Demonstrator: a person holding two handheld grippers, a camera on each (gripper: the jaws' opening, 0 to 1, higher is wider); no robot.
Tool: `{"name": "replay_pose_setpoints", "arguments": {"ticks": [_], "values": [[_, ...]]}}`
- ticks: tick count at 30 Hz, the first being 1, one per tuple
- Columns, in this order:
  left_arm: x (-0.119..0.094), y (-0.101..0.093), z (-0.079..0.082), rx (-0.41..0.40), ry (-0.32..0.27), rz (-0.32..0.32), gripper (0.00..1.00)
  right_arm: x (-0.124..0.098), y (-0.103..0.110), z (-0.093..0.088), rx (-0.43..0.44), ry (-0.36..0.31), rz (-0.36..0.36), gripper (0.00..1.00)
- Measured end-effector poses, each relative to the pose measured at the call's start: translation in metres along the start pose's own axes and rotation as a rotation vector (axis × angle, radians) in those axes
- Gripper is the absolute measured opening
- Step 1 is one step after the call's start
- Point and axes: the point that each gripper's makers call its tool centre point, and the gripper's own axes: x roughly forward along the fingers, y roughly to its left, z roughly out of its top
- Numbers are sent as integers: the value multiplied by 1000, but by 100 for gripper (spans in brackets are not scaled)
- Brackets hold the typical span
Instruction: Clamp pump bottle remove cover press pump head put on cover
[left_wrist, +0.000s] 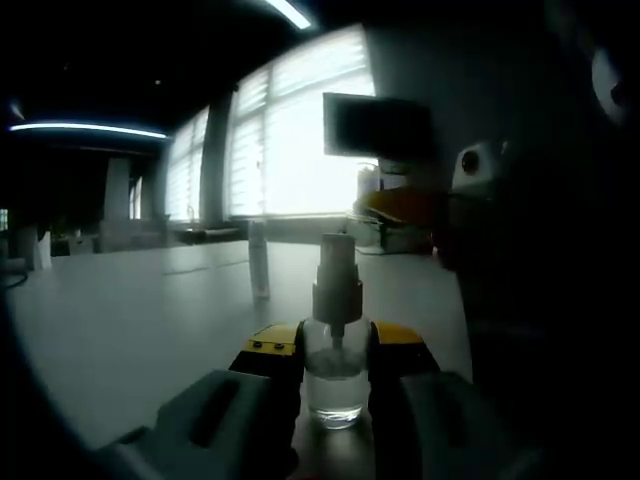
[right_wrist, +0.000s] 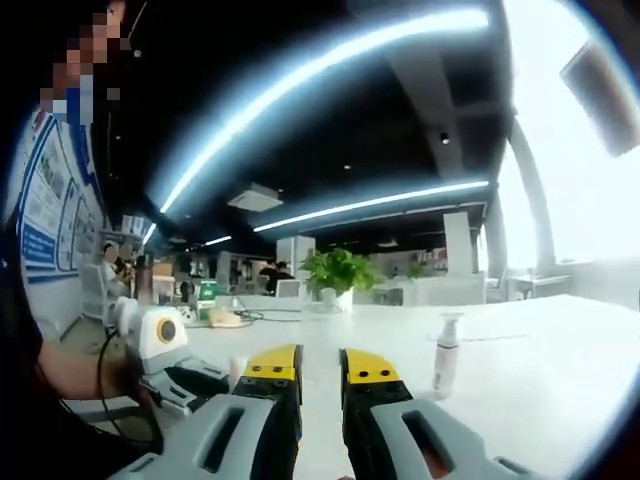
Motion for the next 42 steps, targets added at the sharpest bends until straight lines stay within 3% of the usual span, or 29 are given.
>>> {"name": "replay_pose_setpoints", "arguments": {"ticks": [15, 18, 24, 42], "values": [[1, 0, 0, -1, 0, 4, 16, -6, -21, -9, -41, 32, -80, 10], [1, 1, 0, 1, -1, 2, 16, -10, -23, -22, -117, 79, -101, 10], [1, 1, 0, 4, 0, 7, 16, -22, -39, -28, -57, 59, -171, 10], [2, -2, 0, 12, 0, 5, 16, -35, -63, -67, 8, 163, -254, 10]]}}
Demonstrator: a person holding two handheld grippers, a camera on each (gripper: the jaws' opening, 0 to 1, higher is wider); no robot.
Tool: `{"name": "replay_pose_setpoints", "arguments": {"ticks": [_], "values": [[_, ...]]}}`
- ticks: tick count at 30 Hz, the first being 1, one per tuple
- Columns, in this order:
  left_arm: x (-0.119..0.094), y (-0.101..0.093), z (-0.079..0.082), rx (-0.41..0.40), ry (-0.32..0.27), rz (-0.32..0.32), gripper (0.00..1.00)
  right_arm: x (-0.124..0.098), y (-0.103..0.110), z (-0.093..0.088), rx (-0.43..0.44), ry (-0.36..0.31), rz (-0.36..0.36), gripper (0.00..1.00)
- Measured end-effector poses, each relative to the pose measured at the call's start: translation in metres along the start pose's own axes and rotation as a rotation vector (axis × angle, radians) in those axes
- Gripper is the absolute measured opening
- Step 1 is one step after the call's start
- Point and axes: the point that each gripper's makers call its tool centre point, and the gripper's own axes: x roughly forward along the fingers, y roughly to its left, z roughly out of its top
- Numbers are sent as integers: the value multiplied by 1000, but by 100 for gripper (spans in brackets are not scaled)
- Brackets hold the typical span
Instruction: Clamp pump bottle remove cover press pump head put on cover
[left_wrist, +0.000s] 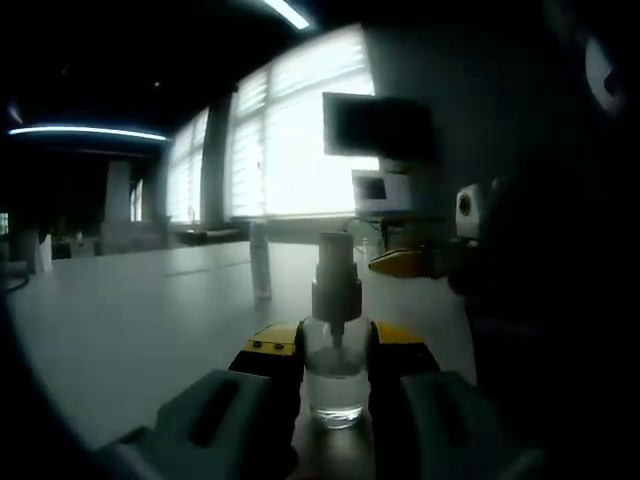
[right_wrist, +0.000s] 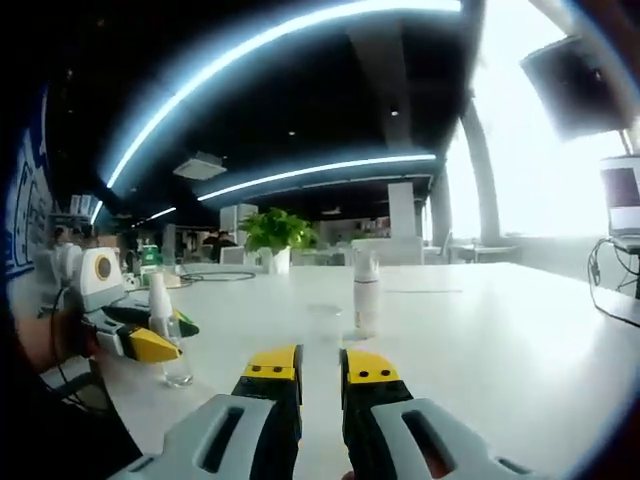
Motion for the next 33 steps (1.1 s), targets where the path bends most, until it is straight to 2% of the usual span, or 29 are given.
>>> {"name": "replay_pose_setpoints", "arguments": {"ticks": [12, 15, 22, 33], "values": [[-1, 1, 0, 10, 0, -3, 16, 0, 5, -17, -8, 55, 13, 10], [-1, 2, -1, 9, 1, -2, 16, -1, 6, -24, -39, 76, 13, 10], [-1, 2, -1, 12, 1, -3, 16, 1, 6, -34, -32, 141, 30, 10], [-1, 1, -1, 14, 2, -4, 16, 1, 9, -44, -58, 198, 42, 10]]}}
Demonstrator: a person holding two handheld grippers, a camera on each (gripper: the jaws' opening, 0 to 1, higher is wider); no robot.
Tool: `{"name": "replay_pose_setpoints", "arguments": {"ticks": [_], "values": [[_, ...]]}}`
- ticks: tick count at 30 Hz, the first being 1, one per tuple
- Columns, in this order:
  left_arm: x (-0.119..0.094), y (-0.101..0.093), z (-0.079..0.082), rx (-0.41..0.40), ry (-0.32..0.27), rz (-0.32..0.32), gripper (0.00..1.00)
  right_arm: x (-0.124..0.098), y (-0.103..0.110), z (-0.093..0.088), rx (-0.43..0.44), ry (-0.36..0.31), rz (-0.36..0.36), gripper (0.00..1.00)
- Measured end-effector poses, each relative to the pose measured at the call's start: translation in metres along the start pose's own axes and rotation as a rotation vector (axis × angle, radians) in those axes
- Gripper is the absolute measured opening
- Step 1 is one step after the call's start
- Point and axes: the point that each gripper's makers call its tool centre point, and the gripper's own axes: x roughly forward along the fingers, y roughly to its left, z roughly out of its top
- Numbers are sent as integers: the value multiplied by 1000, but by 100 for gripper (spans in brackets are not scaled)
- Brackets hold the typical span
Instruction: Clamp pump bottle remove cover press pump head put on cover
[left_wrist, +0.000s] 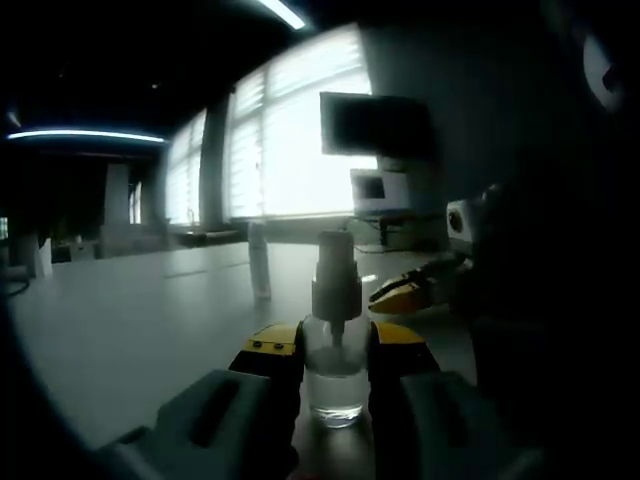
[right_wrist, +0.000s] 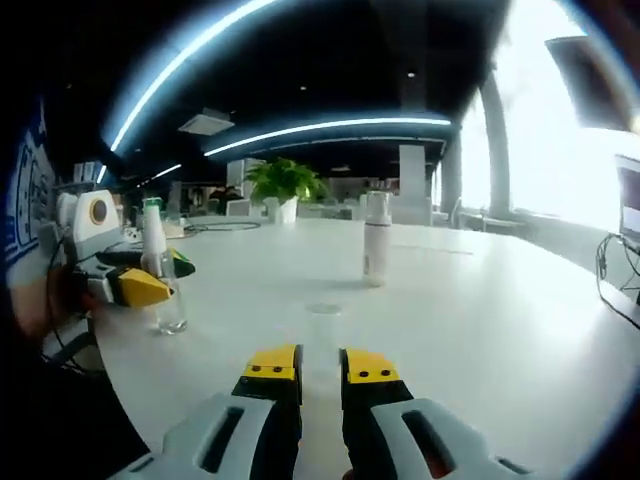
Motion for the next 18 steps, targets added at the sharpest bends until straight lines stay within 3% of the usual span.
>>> {"name": "replay_pose_setpoints", "arguments": {"ticks": [3, 18], "values": [[0, 0, 0, 1, 0, -1, 16, 2, -1, -5, -11, 33, -3, 10], [0, 1, -1, 0, 1, -1, 16, 4, 0, -7, -9, 44, 11, 10]]}}
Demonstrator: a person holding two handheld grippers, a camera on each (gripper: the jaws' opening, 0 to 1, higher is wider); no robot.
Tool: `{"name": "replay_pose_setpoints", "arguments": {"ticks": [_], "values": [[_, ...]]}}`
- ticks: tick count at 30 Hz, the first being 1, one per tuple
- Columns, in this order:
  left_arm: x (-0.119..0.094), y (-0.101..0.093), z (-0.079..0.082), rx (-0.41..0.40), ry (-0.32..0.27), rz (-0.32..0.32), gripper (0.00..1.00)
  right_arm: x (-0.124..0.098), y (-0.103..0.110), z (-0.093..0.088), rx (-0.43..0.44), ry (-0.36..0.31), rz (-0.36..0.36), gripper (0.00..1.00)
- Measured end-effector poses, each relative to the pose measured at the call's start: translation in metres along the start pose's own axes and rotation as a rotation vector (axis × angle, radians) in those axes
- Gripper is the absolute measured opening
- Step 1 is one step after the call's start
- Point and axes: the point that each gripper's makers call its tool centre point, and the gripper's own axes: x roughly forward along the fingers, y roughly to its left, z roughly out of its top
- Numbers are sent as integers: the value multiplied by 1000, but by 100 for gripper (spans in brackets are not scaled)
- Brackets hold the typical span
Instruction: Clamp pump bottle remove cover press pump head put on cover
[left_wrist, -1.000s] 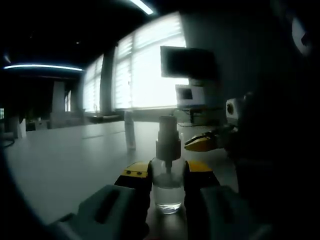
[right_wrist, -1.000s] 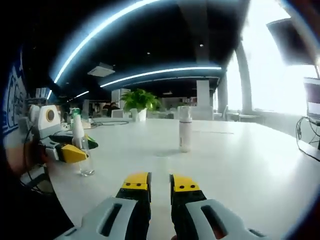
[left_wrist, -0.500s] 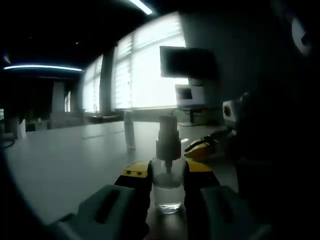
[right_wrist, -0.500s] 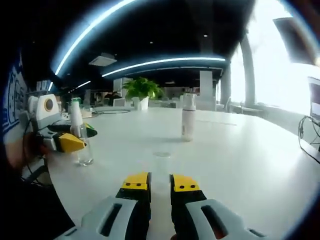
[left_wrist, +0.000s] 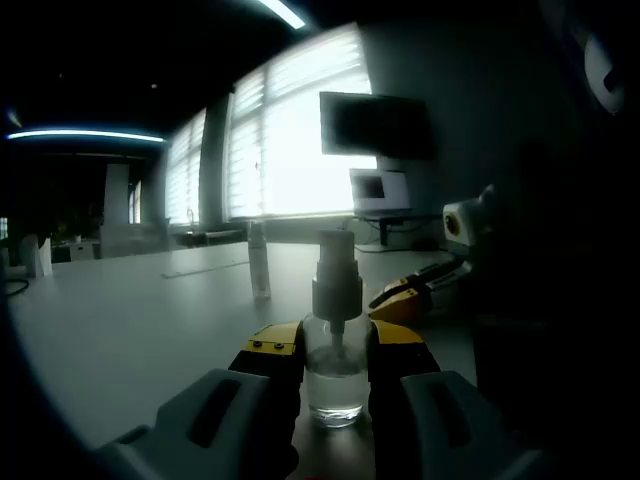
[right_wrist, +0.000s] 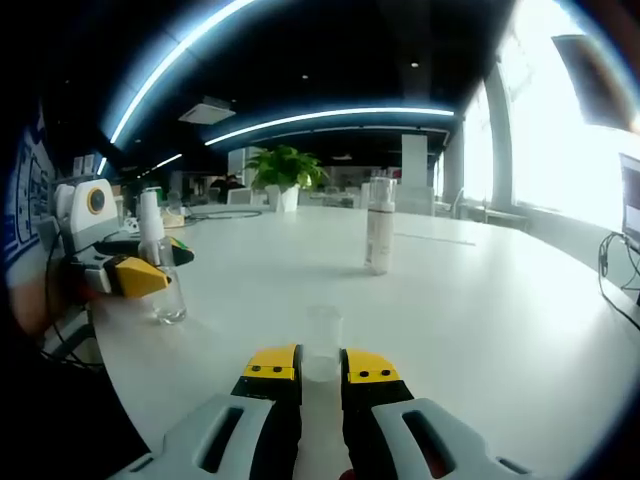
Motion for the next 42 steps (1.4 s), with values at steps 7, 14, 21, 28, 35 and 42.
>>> {"name": "replay_pose_setpoints", "arguments": {"ticks": [7, 14, 21, 28, 35, 42], "values": [[0, 1, 0, -1, 1, 0, 16, 1, 3, 0, 8, 3, 19, 13], [0, 1, -1, -2, 1, 0, 16, 1, 5, -2, -13, 8, 34, 18], [0, 1, -1, -8, 3, 3, 16, 0, 8, -2, -22, 2, 38, 21], [0, 3, -1, -5, 8, 2, 16, -1, 10, 0, -23, -11, 47, 20], [1, 5, -1, -32, 18, 12, 16, -2, 11, 1, -4, -21, 50, 20], [-1, 9, 2, -45, -1, 8, 18, -2, 11, 2, -7, -22, 53, 20]]}}
